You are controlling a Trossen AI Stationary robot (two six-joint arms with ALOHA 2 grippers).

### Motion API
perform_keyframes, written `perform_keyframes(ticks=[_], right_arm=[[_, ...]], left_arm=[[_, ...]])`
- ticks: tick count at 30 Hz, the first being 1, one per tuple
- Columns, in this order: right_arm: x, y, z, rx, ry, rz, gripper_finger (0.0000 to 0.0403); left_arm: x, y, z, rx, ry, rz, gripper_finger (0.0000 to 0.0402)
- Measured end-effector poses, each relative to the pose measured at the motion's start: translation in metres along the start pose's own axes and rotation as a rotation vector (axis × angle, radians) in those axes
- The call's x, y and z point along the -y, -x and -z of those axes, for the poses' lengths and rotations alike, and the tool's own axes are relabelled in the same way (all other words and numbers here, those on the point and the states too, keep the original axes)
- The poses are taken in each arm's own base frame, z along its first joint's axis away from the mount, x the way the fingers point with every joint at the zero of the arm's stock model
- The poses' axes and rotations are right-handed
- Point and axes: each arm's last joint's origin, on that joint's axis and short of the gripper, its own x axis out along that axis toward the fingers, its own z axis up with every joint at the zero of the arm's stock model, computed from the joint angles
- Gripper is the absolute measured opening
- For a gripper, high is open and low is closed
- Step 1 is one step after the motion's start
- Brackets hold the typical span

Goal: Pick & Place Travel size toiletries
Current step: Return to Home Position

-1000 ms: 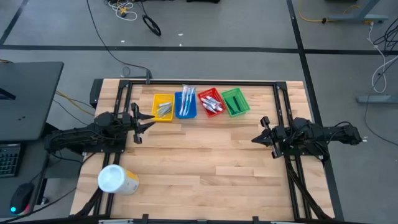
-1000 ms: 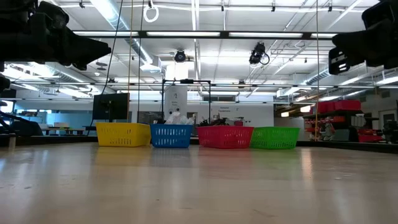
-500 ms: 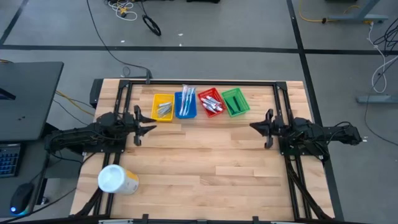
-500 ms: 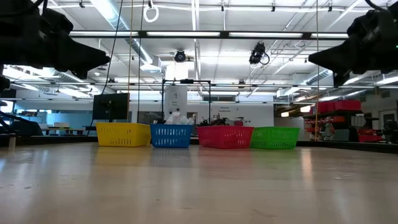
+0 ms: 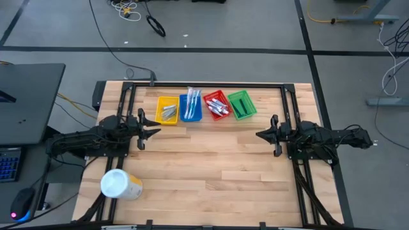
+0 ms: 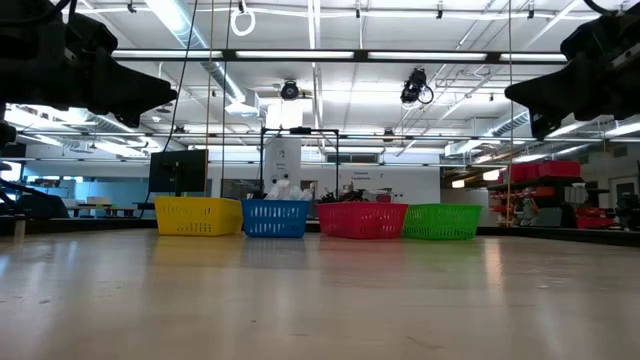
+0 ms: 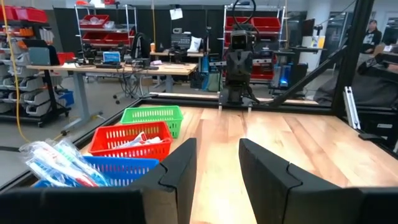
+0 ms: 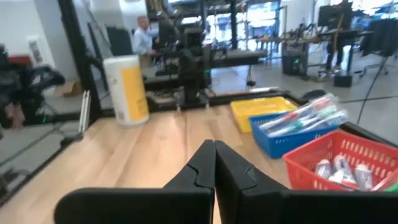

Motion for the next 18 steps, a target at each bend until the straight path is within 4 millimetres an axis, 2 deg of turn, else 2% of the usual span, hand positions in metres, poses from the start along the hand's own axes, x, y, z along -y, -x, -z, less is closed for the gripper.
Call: perform_keyframes(ticks=[18], right_arm=[[-0.0012, -0.0005, 0.0013, -0.018, -0.007, -0.044, 0.0003]], left_arm=[[-0.0001, 0.0000, -0.0003, 0.004, 0.012, -0.002, 0.0128]])
